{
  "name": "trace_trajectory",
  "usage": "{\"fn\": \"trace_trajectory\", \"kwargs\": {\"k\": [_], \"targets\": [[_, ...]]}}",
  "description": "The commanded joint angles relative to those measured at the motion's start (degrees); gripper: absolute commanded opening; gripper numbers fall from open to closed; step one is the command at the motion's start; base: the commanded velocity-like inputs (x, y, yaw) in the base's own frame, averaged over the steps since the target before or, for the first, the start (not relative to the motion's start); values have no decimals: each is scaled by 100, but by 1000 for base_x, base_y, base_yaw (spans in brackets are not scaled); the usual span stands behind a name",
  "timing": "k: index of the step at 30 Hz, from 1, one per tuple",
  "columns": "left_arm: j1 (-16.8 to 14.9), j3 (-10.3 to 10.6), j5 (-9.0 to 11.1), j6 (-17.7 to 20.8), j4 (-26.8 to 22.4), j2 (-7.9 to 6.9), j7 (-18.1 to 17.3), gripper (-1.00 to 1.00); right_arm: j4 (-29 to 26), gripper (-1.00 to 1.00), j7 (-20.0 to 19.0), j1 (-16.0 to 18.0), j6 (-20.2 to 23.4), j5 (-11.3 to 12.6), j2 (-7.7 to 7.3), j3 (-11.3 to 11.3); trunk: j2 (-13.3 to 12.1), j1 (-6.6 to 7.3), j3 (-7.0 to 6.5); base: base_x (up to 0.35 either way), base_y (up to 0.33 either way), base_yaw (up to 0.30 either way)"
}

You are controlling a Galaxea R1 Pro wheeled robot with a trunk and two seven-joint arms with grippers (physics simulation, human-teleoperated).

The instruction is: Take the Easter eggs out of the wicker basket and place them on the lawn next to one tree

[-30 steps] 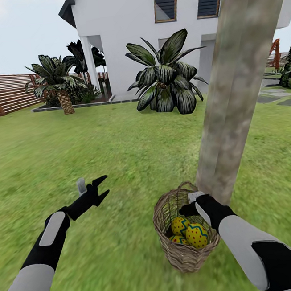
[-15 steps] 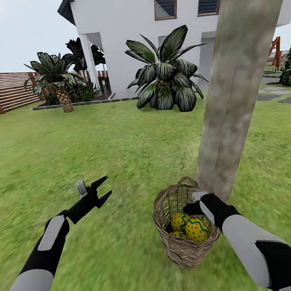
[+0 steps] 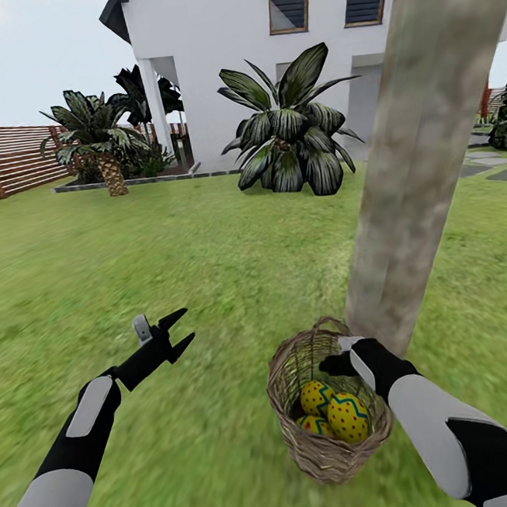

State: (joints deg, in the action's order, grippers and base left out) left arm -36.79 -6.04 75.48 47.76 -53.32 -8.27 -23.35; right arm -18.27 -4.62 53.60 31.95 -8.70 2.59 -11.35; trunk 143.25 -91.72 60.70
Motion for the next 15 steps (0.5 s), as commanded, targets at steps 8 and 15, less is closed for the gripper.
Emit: {"fn": "trace_trajectory", "kwargs": {"k": [8,15], "targets": [[-4,-147,2,32,218,1,-11,100,15,100,471,1,27,-14,33,-85,2,0,5,26,0,0],[-4,-186,2,32,226,1,-11,100,156,100,661,1,31,465,27,-78,11,-18,160,0,0,0]]}}
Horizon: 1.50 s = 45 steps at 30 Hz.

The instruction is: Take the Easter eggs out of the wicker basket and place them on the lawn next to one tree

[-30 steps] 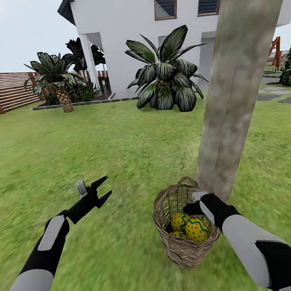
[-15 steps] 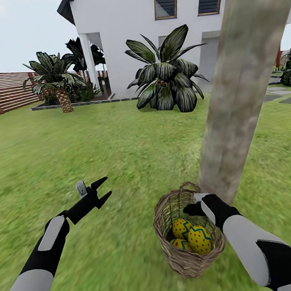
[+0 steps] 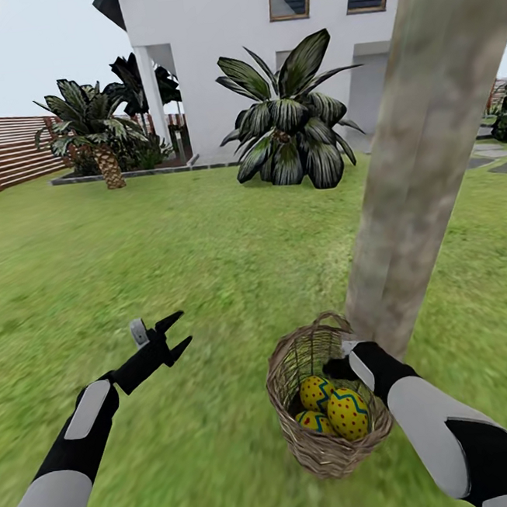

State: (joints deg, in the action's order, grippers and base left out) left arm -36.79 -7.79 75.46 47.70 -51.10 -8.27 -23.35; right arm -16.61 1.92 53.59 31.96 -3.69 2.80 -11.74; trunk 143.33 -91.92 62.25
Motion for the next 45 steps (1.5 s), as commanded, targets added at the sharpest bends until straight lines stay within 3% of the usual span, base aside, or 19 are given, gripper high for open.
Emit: {"fn": "trace_trajectory", "kwargs": {"k": [1,9,16,19,45], "targets": [[-4,-12,6,38,3,1,-11,100,-7,100,35,2,28,-29,7,-39,4,-1,28,0,0,0],[-4,-12,4,38,3,1,-11,100,-14,100,259,2,9,-23,23,-46,15,-22,205,0,0,0],[-3,-12,4,38,9,1,-11,100,-56,100,715,1,-45,-38,51,-42,15,-22,205,0,0,0],[-4,-12,4,38,6,1,-11,100,-67,100,810,2,-48,-42,53,-40,19,-29,272,0,0,0],[-4,-12,-5,29,12,1,6,100,-88,100,835,-7,-199,-111,47,22,53,-96,848,0,0,0]]}}
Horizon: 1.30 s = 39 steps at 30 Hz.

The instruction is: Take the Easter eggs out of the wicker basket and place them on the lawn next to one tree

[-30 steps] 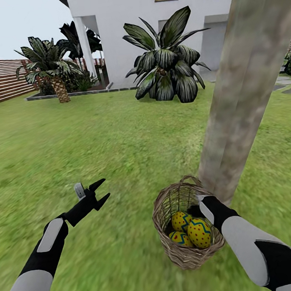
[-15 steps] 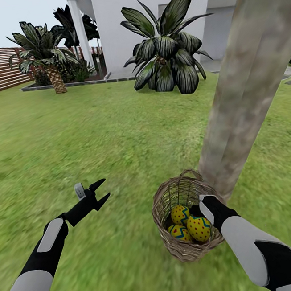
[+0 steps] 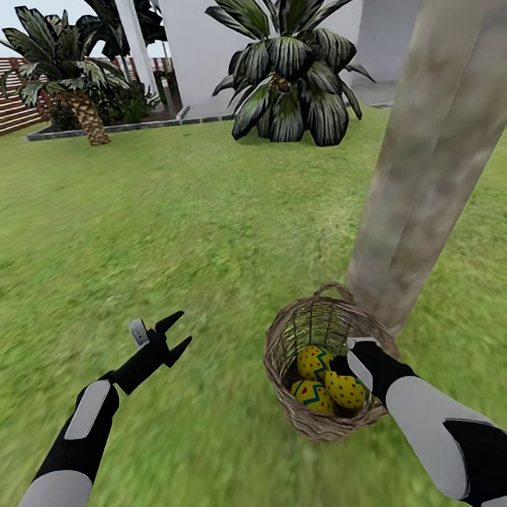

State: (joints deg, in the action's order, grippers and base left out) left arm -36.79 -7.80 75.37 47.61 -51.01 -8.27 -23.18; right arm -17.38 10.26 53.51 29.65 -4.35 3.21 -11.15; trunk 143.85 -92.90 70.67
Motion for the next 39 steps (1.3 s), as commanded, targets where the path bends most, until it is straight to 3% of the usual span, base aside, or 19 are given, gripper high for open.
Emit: {"fn": "trace_trajectory", "kwargs": {"k": [1,7,19,23,39], "targets": [[-4,-11,4,36,3,1,-11,100,-11,100,-12,2,28,-50,9,-32,2,2,5,0,0,0],[-4,-11,4,33,3,1,-11,100,-11,100,-44,2,15,-52,10,-28,2,2,5,0,0,0],[-4,-11,-3,29,3,2,-11,100,-17,100,-32,2,-34,-57,-14,-29,18,-29,271,0,0,0],[65,-20,4,4,79,-3,-30,100,-12,100,-78,9,-4,-35,-9,-23,18,-30,270,0,0,0],[181,-20,4,-6,47,-10,-34,100,-9,100,-314,46,34,-40,-40,-19,39,-69,602,0,0,0]]}}
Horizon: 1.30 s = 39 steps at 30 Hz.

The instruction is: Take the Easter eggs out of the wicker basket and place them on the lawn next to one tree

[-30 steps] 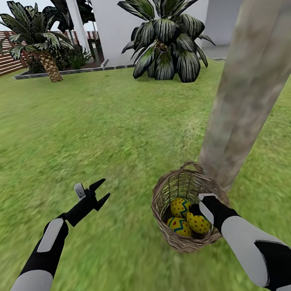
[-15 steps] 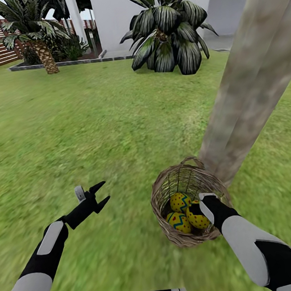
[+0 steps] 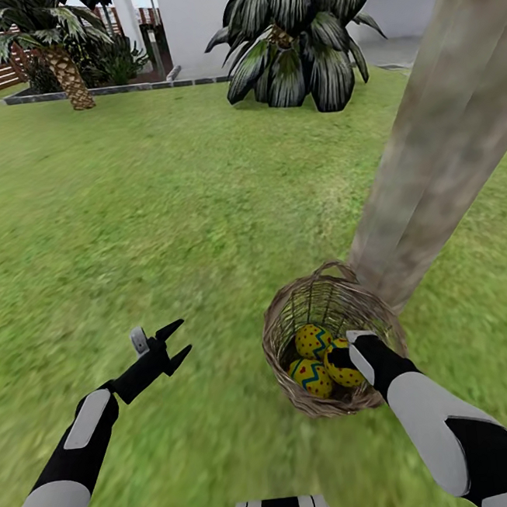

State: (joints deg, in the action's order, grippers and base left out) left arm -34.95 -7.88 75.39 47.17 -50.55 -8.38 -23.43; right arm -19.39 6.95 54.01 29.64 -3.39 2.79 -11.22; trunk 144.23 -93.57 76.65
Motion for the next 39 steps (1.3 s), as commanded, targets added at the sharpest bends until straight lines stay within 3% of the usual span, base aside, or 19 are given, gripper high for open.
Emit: {"fn": "trace_trajectory", "kwargs": {"k": [1,2,3,15,39], "targets": [[-3,-12,2,37,1,1,-10,100,190,100,17,-4,34,-136,2,-21,0,-2,5,0,0,0],[-3,-11,2,37,0,2,-8,100,190,100,17,-4,34,-136,2,-24,0,-2,5,0,0,0],[-3,-11,2,37,1,1,-9,100,190,-100,17,-4,33,-136,5,-22,0,-2,5,0,0,0],[6,-11,11,37,2,2,-12,100,190,-100,17,-4,33,-135,0,-30,4,-9,71,0,0,0],[9,-11,2,37,1,3,-7,100,191,-100,17,-4,39,-127,2,-30,-28,53,-460,0,0,0]]}}
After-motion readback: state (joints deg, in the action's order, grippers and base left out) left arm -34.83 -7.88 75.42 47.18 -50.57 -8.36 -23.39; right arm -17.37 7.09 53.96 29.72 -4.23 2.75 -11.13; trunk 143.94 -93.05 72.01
